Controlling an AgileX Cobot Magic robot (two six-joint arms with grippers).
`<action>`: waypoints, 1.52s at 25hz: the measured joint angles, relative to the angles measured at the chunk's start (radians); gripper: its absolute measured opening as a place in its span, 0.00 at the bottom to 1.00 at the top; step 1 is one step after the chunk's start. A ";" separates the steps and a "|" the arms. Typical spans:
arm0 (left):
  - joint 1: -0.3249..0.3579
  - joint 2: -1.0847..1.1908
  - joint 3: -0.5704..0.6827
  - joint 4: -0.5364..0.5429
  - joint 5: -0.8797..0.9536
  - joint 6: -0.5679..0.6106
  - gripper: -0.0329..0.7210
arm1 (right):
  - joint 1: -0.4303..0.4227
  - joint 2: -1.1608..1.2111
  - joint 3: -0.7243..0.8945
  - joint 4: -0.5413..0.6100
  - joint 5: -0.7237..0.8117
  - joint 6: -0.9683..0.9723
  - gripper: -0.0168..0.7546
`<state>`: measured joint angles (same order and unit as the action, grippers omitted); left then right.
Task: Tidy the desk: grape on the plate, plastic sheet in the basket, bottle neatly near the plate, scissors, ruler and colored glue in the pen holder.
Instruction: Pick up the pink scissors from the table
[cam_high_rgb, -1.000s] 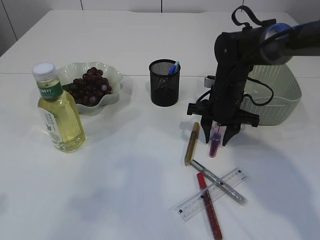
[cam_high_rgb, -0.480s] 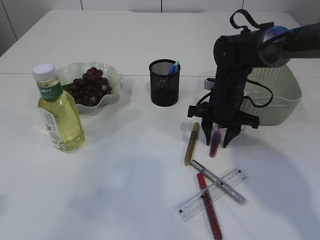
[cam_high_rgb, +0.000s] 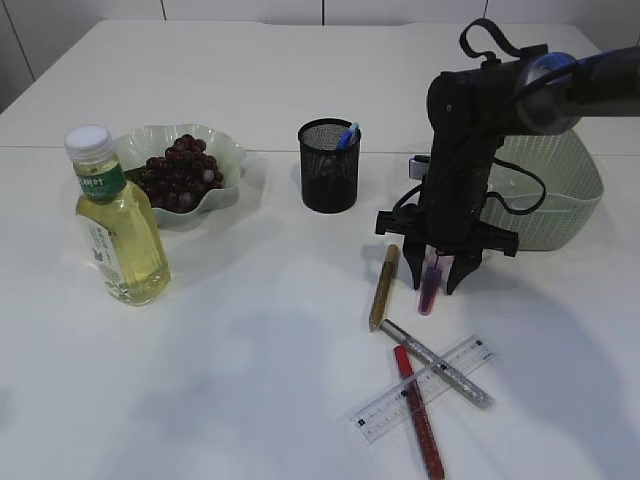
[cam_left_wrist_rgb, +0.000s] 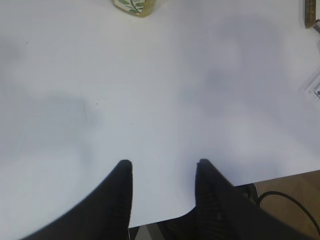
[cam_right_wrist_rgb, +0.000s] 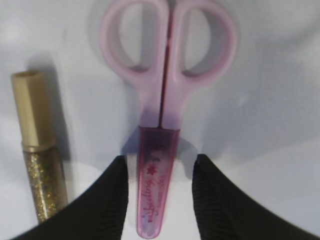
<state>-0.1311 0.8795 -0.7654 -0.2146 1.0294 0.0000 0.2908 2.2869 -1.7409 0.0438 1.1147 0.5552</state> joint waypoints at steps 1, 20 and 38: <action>0.000 0.000 0.000 0.000 0.000 0.000 0.45 | 0.000 0.000 0.000 -0.002 0.000 0.000 0.47; 0.000 0.000 0.000 0.000 -0.009 0.000 0.45 | 0.000 0.000 0.000 -0.022 -0.002 0.000 0.47; 0.000 0.000 0.000 0.000 -0.018 0.000 0.45 | 0.000 0.000 0.000 -0.012 -0.011 0.000 0.47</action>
<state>-0.1311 0.8795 -0.7654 -0.2146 1.0109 0.0000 0.2908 2.2869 -1.7409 0.0316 1.1040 0.5552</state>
